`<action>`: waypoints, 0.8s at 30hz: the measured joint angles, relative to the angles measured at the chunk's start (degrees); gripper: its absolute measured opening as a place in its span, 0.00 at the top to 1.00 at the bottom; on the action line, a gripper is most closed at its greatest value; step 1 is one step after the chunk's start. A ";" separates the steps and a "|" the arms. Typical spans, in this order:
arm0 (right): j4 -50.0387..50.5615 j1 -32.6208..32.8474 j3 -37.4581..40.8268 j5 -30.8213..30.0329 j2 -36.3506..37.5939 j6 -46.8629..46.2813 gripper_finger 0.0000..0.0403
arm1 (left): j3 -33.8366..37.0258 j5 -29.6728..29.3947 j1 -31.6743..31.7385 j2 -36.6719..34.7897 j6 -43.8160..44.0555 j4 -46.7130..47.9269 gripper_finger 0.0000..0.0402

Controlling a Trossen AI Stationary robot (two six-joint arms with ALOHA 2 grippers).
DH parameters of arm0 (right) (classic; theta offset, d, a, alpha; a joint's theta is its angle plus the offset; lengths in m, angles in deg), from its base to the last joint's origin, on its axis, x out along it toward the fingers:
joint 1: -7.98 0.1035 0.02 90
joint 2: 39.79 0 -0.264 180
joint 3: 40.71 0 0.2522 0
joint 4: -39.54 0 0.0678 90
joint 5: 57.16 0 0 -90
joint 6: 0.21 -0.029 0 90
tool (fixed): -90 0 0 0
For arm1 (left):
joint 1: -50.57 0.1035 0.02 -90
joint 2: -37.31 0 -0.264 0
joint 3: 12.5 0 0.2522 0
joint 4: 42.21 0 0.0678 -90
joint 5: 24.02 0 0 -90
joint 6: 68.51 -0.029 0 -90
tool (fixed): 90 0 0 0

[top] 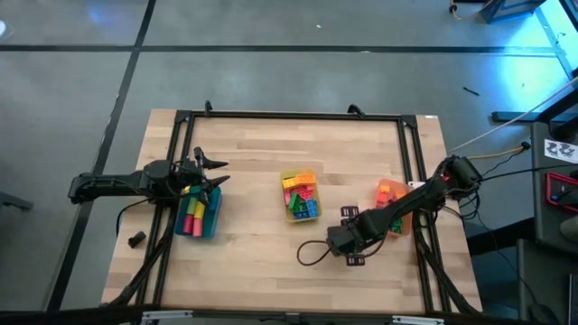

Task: Sort blocks by size
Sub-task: Put the orange 4 stud game piece into the orange bin

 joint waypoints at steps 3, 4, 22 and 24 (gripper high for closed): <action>-0.62 -0.08 0.00 -0.67 -0.13 -0.43 0.55 | 0.00 0.00 0.00 0.00 0.00 0.02 0.52; -0.65 -0.15 0.00 -0.77 -0.17 -0.60 0.55 | 0.00 0.00 0.00 0.00 0.00 0.02 0.52; -2.33 -0.15 -0.02 -0.89 -1.94 -3.22 0.55 | 0.00 0.00 0.00 0.00 0.00 0.02 0.52; -2.39 -0.15 -0.11 -1.01 -2.50 -3.27 0.55 | 0.00 0.00 0.00 0.00 0.00 0.00 0.52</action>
